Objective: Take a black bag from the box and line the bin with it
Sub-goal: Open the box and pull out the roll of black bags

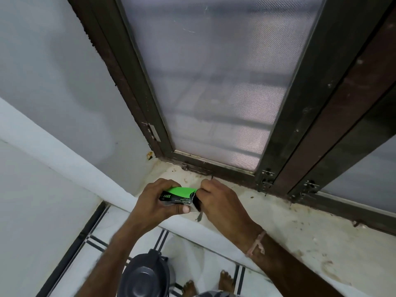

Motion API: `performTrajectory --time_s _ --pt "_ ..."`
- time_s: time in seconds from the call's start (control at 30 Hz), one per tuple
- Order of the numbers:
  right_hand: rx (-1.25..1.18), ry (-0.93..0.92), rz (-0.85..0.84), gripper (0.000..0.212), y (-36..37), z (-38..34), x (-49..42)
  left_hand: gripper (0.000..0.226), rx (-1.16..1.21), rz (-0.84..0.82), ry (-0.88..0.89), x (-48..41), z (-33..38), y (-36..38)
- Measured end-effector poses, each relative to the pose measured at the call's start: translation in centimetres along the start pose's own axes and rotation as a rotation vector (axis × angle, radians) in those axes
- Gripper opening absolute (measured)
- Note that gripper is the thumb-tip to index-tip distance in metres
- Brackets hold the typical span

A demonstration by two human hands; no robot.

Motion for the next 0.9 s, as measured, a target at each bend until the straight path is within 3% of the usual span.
performTrajectory --time_s 0.07,0.13,0.2,0.3,0.5,0.73,0.9 --pt "-0.004 -0.024 0.0 0.038 -0.5 0.2 0.1 0.076 0.01 0.002 0.0 -0.2 -0.1 0.1" --pt "0.01 -0.006 0.016 0.027 -1.1 1.0 0.4 0.075 0.0 0.019 -0.008 -0.4 -0.5 -0.3" --pt "0.035 0.06 0.053 0.012 -1.9 2.1 0.8 0.072 -0.011 0.054 -0.048 -0.5 -0.9 -0.9" --pt "0.02 0.221 0.131 0.015 -3.1 3.6 1.7 0.069 -0.031 0.091 -0.082 -0.5 -1.2 -1.4" --pt "-0.442 0.671 0.201 0.007 -2.9 4.8 4.4 0.048 -0.033 0.129 -0.115 -0.5 -1.6 -0.5" --pt "-0.571 0.909 0.27 0.007 -2.7 6.3 6.8 0.074 -0.253 0.074 -0.061 -1.6 -6.9 2.1" --pt "-0.644 1.041 0.266 0.009 -1.6 6.9 7.1 0.066 -0.341 -0.03 -0.021 -3.2 -8.0 5.1"
Point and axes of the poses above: each hand's wrist, its own x-axis away from the middle knuckle, its own y-axis out of the palm, z = x × y, the point moved 3 cm from there along -x, towards the middle knuckle, and after that the axes turned 14 degrees about z, right-handed, at the moved point
